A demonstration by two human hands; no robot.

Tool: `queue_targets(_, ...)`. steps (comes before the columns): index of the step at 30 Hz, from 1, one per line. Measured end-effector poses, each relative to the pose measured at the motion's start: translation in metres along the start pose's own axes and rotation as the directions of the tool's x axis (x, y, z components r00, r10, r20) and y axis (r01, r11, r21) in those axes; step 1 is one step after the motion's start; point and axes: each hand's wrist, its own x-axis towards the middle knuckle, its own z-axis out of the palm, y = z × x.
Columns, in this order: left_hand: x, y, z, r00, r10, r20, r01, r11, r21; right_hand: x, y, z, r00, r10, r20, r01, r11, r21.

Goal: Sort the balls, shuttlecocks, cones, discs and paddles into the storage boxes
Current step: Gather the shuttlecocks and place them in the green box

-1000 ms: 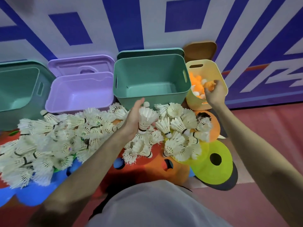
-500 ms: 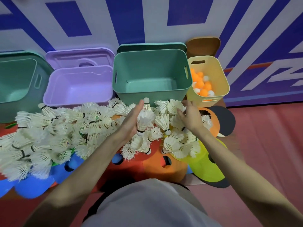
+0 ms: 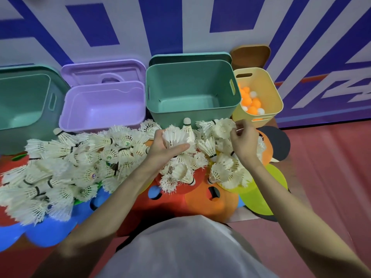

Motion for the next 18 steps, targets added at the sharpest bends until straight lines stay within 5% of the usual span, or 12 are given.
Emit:
queue_targets(4, -0.009, -0.001, -0.007, 0.991, 0.124, 0.048, -0.127, 0.990, 0.059, -0.022, -0.027, -0.016, 0.998, -0.001, -0.063, 0.015, 0.974, 0.227)
queue_targets(10, -0.009, -0.008, -0.012, 0.965, 0.254, 0.063, -0.260, 0.955, 0.141, -0.038, -0.071, -0.024, 0.998, 0.020, 0.068, -0.053, 0.849, 0.526)
queue_targets(18, -0.007, -0.011, -0.018, 0.949, 0.304, 0.090, -0.315, 0.932, 0.180, -0.059, -0.093, 0.003, 0.960, -0.099, 0.261, -0.020, 0.907, 0.420)
